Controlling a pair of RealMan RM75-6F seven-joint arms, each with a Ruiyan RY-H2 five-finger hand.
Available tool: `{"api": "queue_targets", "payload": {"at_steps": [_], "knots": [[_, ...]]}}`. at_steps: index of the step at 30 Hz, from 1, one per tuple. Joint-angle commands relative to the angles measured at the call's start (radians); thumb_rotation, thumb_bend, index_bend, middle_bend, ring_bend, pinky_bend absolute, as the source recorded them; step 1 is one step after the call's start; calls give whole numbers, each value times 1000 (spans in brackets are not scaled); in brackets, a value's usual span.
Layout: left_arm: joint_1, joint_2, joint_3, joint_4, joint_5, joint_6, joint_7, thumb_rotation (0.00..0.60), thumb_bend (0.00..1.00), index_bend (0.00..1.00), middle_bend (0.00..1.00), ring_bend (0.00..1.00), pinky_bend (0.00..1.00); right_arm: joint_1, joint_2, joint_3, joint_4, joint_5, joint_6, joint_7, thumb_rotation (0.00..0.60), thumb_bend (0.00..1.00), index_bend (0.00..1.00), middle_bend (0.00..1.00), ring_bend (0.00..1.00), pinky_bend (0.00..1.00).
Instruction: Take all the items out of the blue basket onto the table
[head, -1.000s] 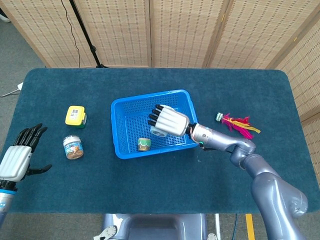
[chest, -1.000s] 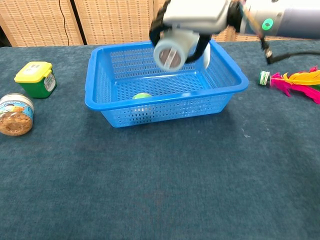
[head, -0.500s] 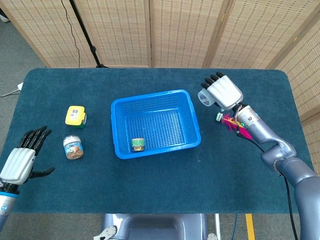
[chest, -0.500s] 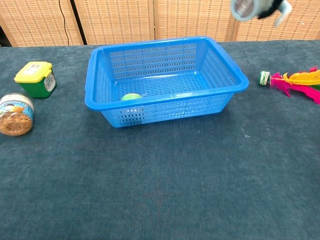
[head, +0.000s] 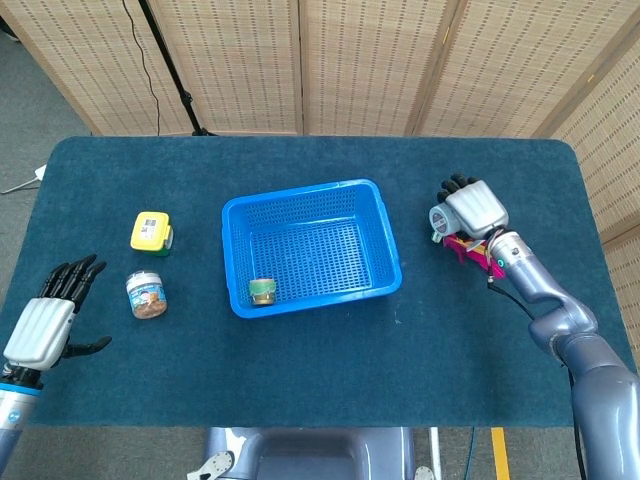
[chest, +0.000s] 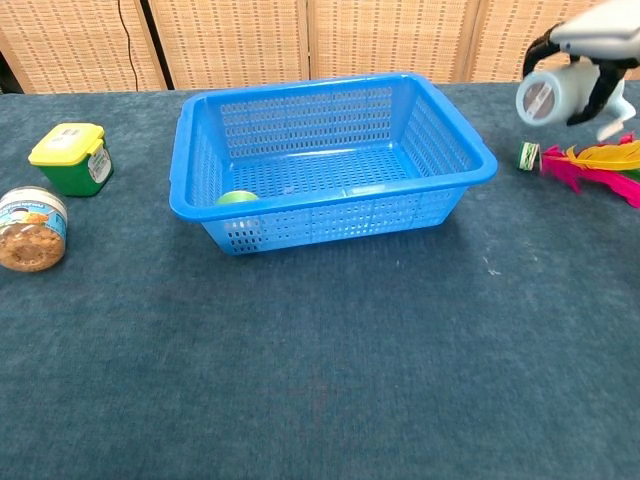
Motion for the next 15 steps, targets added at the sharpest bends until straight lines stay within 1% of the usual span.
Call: {"api": "queue_targets", "payload": {"at_steps": [1, 5, 8, 10, 13, 15], "knots": [[-2, -1, 1, 1, 0, -4, 0, 600, 0, 0, 0, 0, 0, 14, 3, -7, -13, -13, -25, 26, 600, 0, 0, 0, 0, 52], [-4, 2, 1, 2, 1, -8, -6, 600, 0, 0, 0, 0, 0, 18, 37, 31, -78, -1, 36, 17, 600, 0, 0, 0, 0, 43], [-5, 6, 2, 3, 4, -10, -17, 600, 0, 0, 0, 0, 0, 17, 82, 59, -154, 7, 86, -8, 600, 0, 0, 0, 0, 30], [-8, 9, 3, 3, 4, -17, -27, 600, 0, 0, 0, 0, 0, 10, 126, 82, -225, 15, 131, -30, 600, 0, 0, 0, 0, 22], [-26, 22, 1, -2, 19, -38, -66, 600, 0, 0, 0, 0, 0, -28, 222, 115, -394, 36, 213, -67, 600, 0, 0, 0, 0, 21], [-47, 36, -3, -6, 45, -56, -108, 600, 0, 0, 0, 0, 0, -67, 291, 127, -514, 46, 273, -104, 600, 0, 0, 0, 0, 20]]}}
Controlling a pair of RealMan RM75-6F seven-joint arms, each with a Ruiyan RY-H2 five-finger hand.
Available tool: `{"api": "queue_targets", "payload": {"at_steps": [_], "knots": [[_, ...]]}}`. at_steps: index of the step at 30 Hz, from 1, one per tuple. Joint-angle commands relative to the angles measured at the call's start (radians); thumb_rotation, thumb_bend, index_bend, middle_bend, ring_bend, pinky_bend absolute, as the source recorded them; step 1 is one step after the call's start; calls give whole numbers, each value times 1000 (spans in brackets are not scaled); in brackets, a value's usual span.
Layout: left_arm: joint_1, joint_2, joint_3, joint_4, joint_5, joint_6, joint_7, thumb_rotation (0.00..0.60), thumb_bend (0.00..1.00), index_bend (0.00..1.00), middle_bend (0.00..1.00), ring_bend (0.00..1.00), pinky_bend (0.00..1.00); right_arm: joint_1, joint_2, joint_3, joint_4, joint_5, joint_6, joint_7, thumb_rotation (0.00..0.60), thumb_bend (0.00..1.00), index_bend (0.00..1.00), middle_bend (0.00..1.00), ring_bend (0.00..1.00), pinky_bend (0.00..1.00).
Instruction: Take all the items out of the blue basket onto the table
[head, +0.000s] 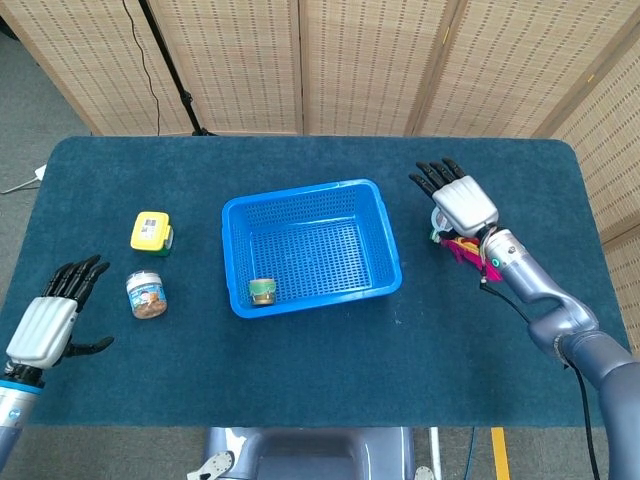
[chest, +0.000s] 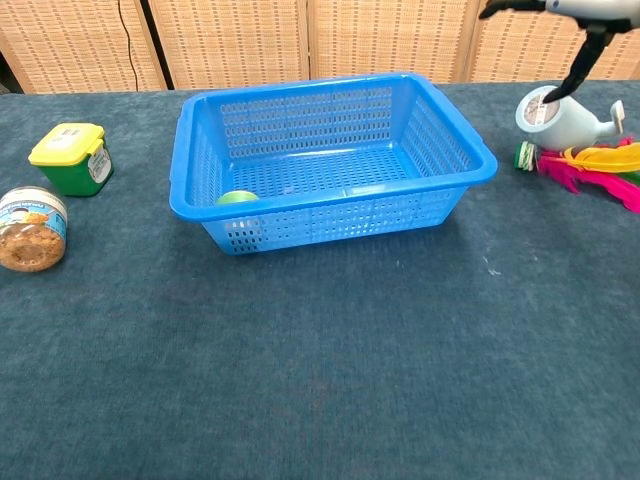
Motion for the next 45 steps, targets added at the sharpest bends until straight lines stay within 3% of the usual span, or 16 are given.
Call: {"api": "queue_targets", "payload": {"at_steps": [1, 6, 9, 14, 23, 28, 31, 37, 45], "knots": [[-42, 29, -7, -12, 46, -37, -73, 600, 0, 0, 0, 0, 0, -91, 176, 50, -283, 31, 168, -90, 600, 0, 0, 0, 0, 20], [-160, 93, -43, -51, 108, -146, -194, 600, 4, 0, 0, 0, 0, -233, 305, 32, -508, 26, 337, -138, 600, 0, 0, 0, 0, 20], [-255, 133, -70, -72, 108, -265, -284, 600, 13, 0, 0, 0, 0, -316, 344, -3, -564, -1, 419, -142, 600, 0, 0, 0, 0, 20], [-399, 147, -128, -91, 33, -452, -347, 600, 28, 0, 0, 0, 0, -430, 360, -65, -564, -40, 504, -125, 600, 0, 0, 0, 0, 20], [-609, 25, -192, -9, -226, -713, -168, 600, 78, 0, 0, 0, 23, -583, 310, -93, -483, -27, 617, 9, 600, 0, 0, 0, 0, 18], [-723, -87, -192, 54, -412, -749, 17, 600, 114, 63, 9, 7, 40, -638, 257, -71, -414, -8, 668, 46, 600, 0, 0, 0, 0, 2], [-794, -147, -165, 87, -543, -734, 152, 600, 121, 132, 62, 63, 70, -672, 221, -43, -376, 25, 696, 37, 600, 0, 0, 0, 0, 0], [-905, -235, -100, 116, -778, -681, 340, 600, 121, 144, 85, 100, 100, -698, 200, -5, -339, 43, 714, 81, 600, 0, 0, 0, 0, 0], [-982, -330, -36, 195, -980, -668, 428, 600, 121, 156, 134, 102, 100, -711, 195, 20, -318, 44, 701, 123, 600, 0, 0, 0, 0, 0]]}}
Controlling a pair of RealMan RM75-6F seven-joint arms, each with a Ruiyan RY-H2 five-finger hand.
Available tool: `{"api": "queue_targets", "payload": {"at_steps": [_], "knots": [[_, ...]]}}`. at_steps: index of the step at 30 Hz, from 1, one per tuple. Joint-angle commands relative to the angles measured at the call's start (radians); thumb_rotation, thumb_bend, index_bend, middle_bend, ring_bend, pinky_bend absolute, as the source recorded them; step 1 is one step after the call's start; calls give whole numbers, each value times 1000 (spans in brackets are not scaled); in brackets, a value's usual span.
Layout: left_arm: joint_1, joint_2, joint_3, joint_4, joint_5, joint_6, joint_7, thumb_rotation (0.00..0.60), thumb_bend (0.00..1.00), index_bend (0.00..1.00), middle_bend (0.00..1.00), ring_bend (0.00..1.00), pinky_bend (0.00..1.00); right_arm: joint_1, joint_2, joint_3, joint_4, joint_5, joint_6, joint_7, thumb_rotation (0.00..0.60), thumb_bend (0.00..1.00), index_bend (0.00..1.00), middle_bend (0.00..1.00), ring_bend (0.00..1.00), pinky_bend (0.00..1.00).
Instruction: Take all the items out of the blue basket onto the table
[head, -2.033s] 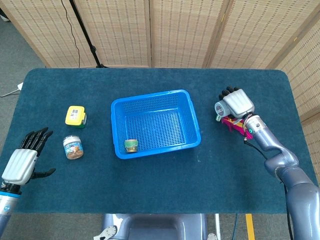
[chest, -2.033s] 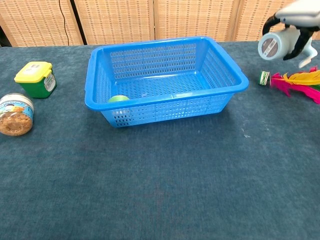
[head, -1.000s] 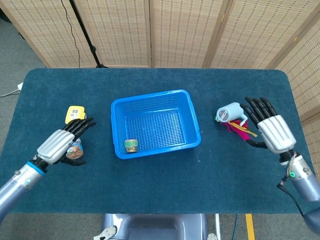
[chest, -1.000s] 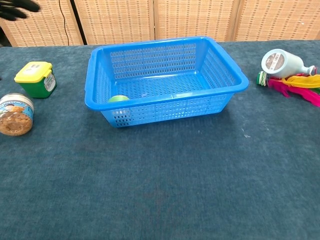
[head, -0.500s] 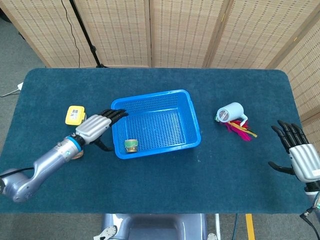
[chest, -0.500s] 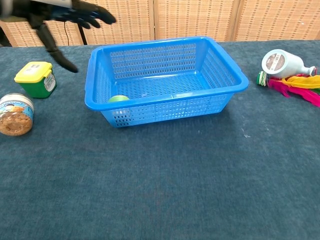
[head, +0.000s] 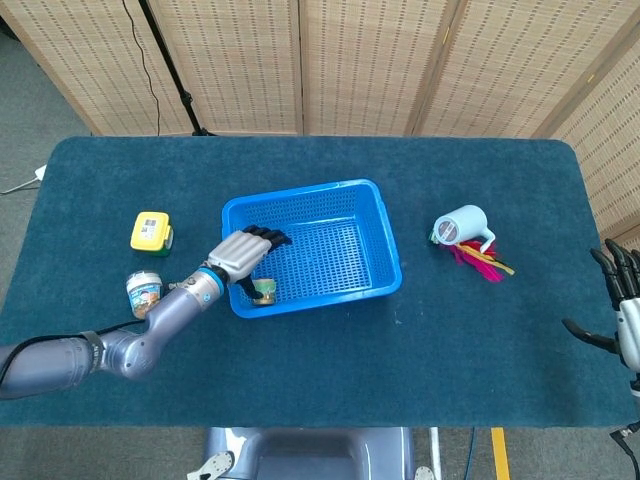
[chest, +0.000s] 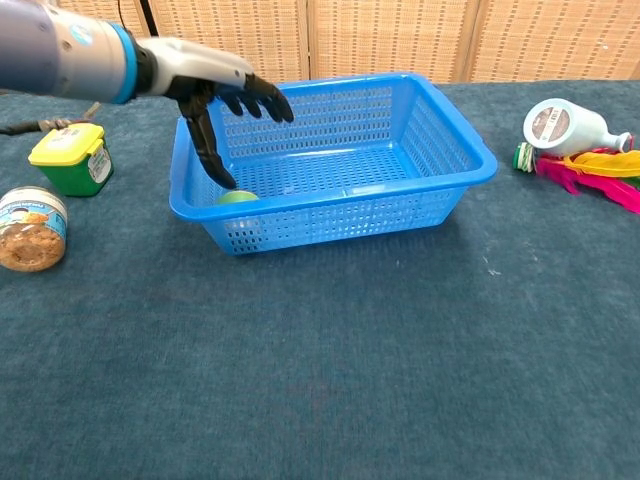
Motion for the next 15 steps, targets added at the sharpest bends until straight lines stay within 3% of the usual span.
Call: {"api": "queue_targets", "payload": {"at_steps": [1, 15], "knots": [[-39, -44, 36, 43, -63, 6, 37, 600, 121, 156, 134, 101, 100, -3, -3, 6, 5, -2, -8, 7, 600, 0, 0, 0, 0, 0], [-137, -97, 103, 131, -218, -49, 105, 600, 122, 231, 310, 107, 100, 3, -18, 28, -3, -21, -44, -6, 600, 0, 0, 0, 0, 0]]}}
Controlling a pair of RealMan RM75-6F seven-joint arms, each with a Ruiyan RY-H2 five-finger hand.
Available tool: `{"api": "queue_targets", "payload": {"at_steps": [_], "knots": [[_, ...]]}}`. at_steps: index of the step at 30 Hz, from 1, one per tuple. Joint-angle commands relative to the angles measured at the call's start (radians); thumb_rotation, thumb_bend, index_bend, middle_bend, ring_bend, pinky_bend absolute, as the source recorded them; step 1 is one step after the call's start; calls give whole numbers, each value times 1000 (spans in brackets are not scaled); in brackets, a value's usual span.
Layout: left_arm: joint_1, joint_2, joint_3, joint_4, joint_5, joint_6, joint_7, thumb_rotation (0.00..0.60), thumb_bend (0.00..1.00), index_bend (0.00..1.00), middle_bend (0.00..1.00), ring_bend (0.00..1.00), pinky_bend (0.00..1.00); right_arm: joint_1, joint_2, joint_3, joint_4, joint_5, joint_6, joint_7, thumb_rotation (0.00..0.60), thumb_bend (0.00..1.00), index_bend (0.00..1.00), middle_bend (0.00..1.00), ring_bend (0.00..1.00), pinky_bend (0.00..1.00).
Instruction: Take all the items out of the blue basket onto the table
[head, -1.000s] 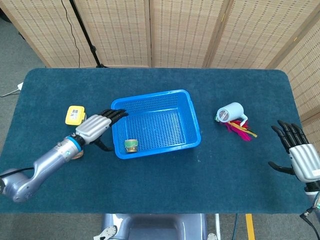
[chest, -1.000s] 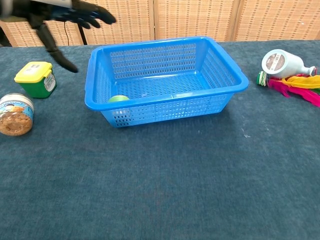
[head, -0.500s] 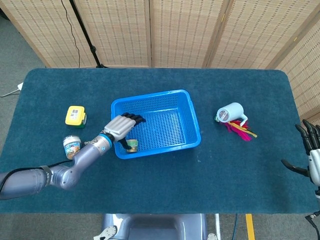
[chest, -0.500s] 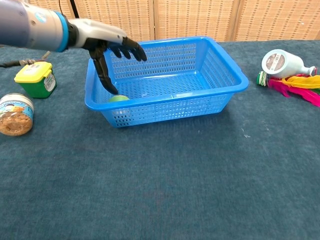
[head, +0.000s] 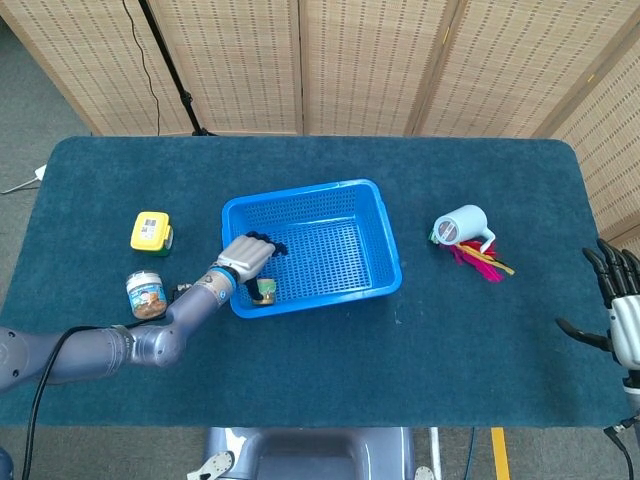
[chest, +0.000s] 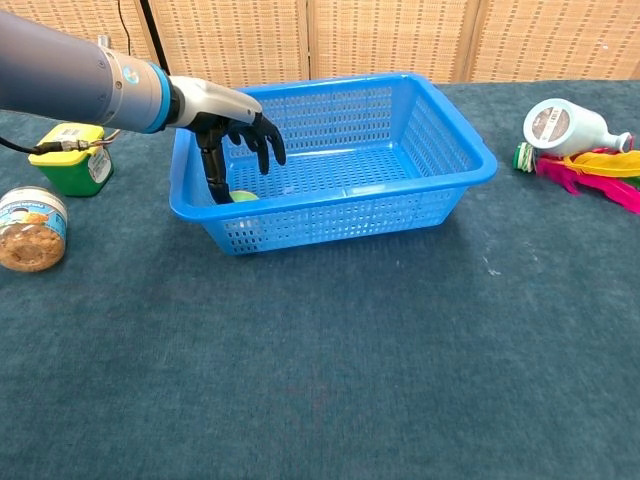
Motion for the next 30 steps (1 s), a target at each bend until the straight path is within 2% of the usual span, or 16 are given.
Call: {"api": "queue_targets", "payload": {"at_steps": [1, 9, 12, 20, 22, 27, 30], "knots": [[-21, -11, 14, 15, -23, -13, 11, 600, 122, 236, 330, 106, 100, 2, -2, 6, 0, 1, -8, -4, 600, 0, 0, 0, 0, 0], [-53, -23, 42, 28, -64, -24, 21, 600, 122, 318, 436, 105, 89, 2, -6, 21, 7, 5, -31, 2, 600, 0, 0, 0, 0, 0], [-59, -22, 51, 26, -65, -25, 22, 600, 123, 339, 440, 105, 85, 2, -7, 24, 9, 6, -40, 5, 600, 0, 0, 0, 0, 0], [-75, -30, 76, 24, -71, -29, 28, 600, 137, 497, 485, 105, 84, 1, -10, 33, 10, 4, -49, 5, 600, 0, 0, 0, 0, 0], [-78, -32, 80, 23, -72, -29, 30, 600, 141, 511, 485, 106, 84, 0, -10, 34, 9, 4, -50, 6, 600, 0, 0, 0, 0, 0], [-84, -37, 85, 16, -70, -22, 26, 600, 235, 572, 525, 127, 85, -3, -10, 42, 8, 4, -49, 6, 600, 0, 0, 0, 0, 0], [-86, -38, 86, 13, -66, -15, 25, 600, 349, 638, 590, 162, 85, -4, -11, 45, 8, 5, -49, 8, 600, 0, 0, 0, 0, 0]]}}
